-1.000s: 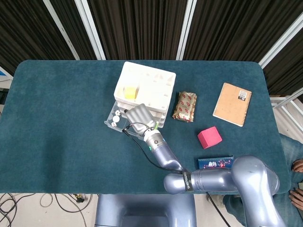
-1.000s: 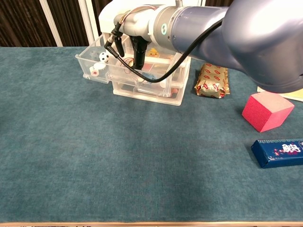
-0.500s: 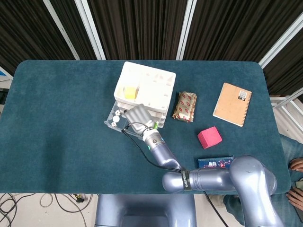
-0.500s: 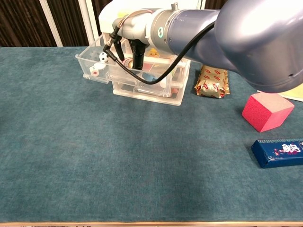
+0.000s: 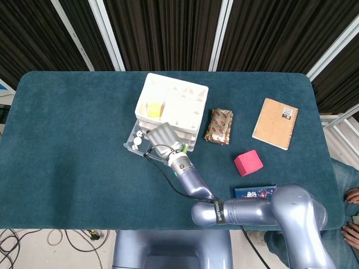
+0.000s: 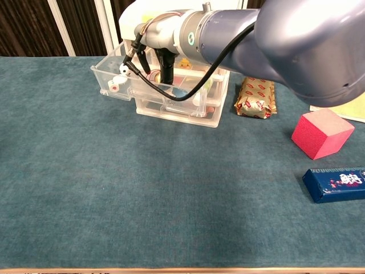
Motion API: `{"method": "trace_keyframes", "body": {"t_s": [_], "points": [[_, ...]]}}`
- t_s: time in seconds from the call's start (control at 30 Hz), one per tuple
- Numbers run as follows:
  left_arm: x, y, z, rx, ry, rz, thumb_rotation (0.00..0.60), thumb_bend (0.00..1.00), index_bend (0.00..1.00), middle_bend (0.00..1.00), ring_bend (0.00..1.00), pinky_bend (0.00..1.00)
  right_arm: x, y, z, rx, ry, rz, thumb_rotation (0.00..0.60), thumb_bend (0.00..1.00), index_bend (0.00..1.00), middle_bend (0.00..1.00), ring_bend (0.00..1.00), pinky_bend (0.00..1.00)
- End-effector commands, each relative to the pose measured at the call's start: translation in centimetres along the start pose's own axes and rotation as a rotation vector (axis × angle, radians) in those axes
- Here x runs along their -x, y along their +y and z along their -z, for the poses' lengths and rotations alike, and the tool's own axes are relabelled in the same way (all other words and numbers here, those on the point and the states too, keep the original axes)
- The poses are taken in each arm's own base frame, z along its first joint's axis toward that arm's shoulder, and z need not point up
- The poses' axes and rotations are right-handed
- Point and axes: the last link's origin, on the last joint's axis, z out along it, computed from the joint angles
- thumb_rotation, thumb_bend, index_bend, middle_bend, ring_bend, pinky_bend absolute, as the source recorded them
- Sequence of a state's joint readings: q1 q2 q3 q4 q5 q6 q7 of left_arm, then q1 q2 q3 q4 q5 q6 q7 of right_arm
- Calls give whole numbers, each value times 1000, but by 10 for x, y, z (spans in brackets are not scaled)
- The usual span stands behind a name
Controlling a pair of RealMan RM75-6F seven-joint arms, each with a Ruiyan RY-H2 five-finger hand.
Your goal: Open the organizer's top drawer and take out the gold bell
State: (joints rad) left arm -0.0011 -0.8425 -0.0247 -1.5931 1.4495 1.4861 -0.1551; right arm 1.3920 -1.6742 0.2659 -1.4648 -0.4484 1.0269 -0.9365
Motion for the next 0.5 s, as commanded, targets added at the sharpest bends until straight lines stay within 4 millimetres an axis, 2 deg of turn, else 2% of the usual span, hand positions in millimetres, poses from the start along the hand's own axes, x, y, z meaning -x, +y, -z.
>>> {"method": "trace_keyframes", "body": {"t_s": [0.03, 0.5], "points": [[0, 0, 0, 1, -1, 0, 600, 239, 125, 0, 0, 0, 1, 0, 0, 0, 1, 15, 600, 326, 431, 999, 1000, 1000], [0, 0, 0, 0, -8, -2, 600, 239, 125, 0, 0, 0, 3, 1, -1, 6, 9, 58, 600, 327, 449, 1000, 1000, 1000]]}}
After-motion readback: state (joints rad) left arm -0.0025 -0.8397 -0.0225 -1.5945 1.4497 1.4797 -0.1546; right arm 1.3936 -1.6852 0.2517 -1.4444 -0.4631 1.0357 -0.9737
